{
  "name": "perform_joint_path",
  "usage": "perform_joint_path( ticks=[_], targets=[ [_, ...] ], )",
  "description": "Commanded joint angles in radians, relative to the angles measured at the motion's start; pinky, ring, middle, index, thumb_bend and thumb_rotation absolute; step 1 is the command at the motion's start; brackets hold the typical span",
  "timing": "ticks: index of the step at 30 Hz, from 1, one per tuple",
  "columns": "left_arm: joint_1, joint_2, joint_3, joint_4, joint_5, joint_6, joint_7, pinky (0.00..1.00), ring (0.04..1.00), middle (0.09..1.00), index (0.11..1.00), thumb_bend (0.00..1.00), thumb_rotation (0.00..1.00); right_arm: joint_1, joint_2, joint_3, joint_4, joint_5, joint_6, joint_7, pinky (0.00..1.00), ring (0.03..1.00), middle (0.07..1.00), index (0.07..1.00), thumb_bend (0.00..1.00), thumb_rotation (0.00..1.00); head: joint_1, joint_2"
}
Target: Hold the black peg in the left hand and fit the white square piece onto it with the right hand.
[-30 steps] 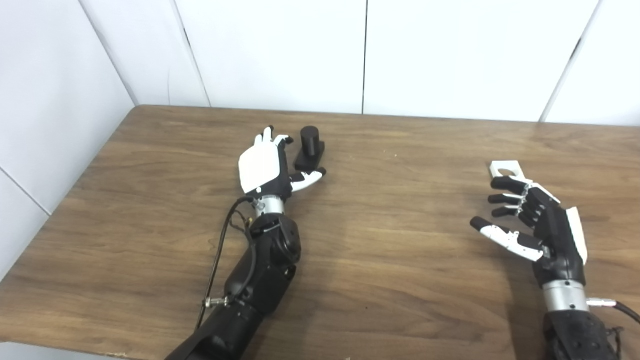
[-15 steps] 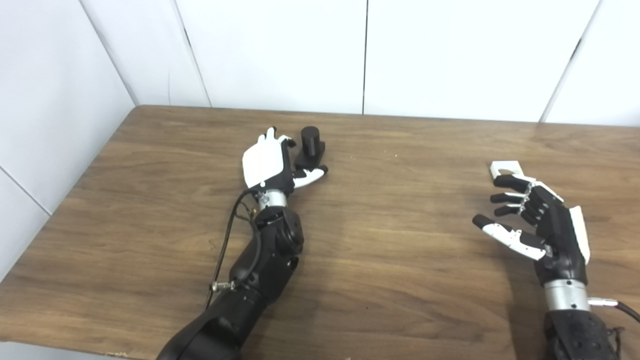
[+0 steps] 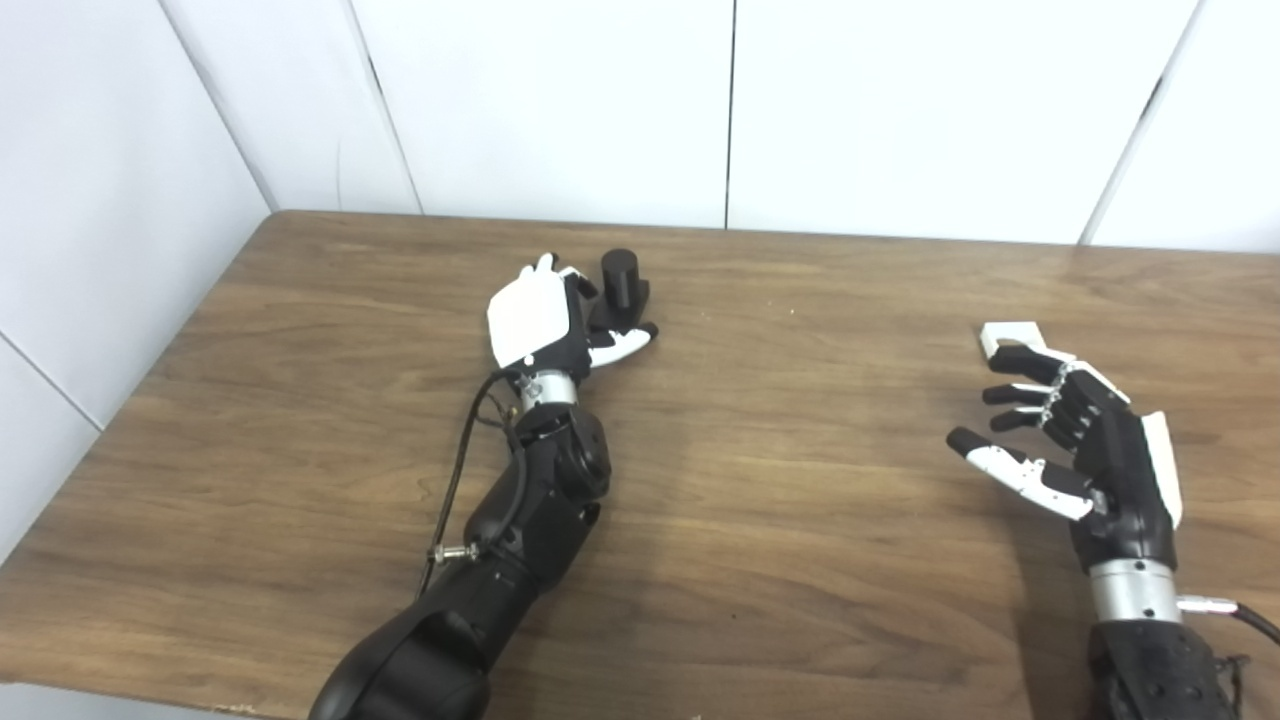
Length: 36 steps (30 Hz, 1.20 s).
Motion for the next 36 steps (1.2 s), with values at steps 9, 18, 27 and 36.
perform_joint_path(
  ticks=[9,18,27,36],
  targets=[
    [-0.018,0.047,-0.02,-0.041,-0.004,0.028,-0.05,0.85,0.842,0.817,0.509,0.72,0.31,0.019,0.018,0.001,-0.022,-0.007,-0.043,-0.009,0.49,0.621,0.681,0.655,0.59,0.01,0.002,0.011],
    [-0.004,0.053,-0.022,-0.076,-0.025,0.02,-0.094,0.88,0.837,0.808,0.482,0.52,0.08,0.023,0.016,-0.001,-0.035,-0.015,-0.028,-0.01,0.51,0.633,0.683,0.653,0.57,0.04,0.002,0.021],
    [0.024,0.073,-0.021,-0.139,-0.098,-0.052,-0.194,0.88,0.859,0.83,0.485,0.52,0.08,0.02,0.01,-0.001,-0.029,-0.019,-0.026,-0.007,0.51,0.633,0.686,0.654,0.55,0.11,0.0,0.023],
    [0.054,0.111,-0.038,-0.198,-0.142,-0.101,-0.291,0.87,0.864,0.834,0.486,0.52,0.08,0.014,0.011,0.001,-0.026,-0.025,-0.029,-0.007,0.51,0.614,0.687,0.651,0.55,0.15,-0.008,0.023]
  ],
)
